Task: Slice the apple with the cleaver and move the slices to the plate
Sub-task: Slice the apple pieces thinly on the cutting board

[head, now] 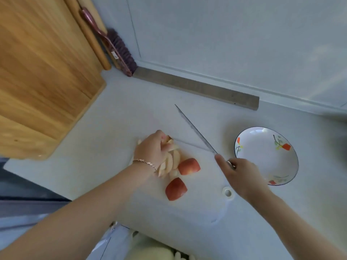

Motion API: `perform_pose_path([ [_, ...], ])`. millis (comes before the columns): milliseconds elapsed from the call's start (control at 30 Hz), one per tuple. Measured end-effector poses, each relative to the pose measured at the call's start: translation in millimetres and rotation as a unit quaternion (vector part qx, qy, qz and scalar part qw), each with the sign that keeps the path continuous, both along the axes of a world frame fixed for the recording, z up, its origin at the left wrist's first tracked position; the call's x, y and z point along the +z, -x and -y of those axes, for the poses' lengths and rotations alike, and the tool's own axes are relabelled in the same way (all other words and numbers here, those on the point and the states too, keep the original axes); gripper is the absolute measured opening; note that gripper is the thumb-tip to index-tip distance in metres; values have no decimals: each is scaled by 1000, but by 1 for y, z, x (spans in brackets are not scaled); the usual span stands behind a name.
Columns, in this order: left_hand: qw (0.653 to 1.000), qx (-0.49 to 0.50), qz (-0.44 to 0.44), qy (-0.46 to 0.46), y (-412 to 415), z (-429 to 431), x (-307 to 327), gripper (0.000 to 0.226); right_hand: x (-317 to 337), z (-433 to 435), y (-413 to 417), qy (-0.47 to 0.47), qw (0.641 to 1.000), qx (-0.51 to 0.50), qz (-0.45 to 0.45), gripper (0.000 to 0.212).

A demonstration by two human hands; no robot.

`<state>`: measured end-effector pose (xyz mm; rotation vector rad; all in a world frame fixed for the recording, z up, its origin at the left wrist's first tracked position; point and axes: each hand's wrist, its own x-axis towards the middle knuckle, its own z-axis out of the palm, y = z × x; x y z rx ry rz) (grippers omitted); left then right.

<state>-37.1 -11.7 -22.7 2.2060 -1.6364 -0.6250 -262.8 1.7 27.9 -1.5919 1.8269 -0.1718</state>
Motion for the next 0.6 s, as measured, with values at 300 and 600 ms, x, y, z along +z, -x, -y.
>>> perform_pose_path([
  [300, 954, 268, -14, -138, -169, -145, -35, 30, -16, -35, -136, -95, 985, 52, 138, 54],
  [600, 944, 248, 49, -214, -251, -207, -55, 21, -20, -71, -227, -99, 983, 106, 111, 52],
])
